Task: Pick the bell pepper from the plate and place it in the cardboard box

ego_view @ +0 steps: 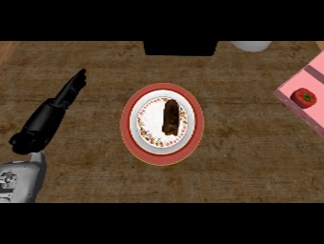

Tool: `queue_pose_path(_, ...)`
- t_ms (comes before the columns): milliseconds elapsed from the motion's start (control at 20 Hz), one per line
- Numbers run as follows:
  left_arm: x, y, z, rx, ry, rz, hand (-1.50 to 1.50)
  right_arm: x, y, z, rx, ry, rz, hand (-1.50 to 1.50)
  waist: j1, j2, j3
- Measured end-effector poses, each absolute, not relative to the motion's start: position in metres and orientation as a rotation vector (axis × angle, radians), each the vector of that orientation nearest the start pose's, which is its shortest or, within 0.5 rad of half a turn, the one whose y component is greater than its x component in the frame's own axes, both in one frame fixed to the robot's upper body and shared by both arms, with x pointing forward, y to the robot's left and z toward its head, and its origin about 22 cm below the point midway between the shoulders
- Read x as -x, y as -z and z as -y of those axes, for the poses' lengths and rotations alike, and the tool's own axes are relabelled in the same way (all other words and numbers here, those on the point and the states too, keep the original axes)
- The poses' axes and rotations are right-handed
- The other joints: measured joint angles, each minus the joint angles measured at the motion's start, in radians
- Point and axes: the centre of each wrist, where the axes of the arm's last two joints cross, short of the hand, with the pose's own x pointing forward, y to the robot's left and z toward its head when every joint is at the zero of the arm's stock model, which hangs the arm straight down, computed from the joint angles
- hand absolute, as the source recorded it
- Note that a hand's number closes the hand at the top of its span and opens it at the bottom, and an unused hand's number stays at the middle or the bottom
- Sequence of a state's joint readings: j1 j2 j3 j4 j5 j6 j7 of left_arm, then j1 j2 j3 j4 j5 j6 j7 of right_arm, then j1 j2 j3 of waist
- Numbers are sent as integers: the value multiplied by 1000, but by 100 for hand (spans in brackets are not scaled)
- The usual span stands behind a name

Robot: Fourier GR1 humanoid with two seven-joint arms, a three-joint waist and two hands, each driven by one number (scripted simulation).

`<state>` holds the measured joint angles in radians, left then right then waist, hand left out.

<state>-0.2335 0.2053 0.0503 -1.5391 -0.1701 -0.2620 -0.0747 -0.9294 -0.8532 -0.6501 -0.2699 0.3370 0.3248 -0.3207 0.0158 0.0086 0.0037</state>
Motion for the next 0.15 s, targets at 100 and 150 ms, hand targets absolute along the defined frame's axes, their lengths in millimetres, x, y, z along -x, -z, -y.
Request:
queue_pose_path(100,-296,-66,-263,-83,539,1764,0,-346,-174,526,486,41,1631,-150,5,3,0)
queue_pose_path(150,-295,-66,-262,-83,540,1766,0,-340,-170,532,487,85,1639,-150,7,4,0)
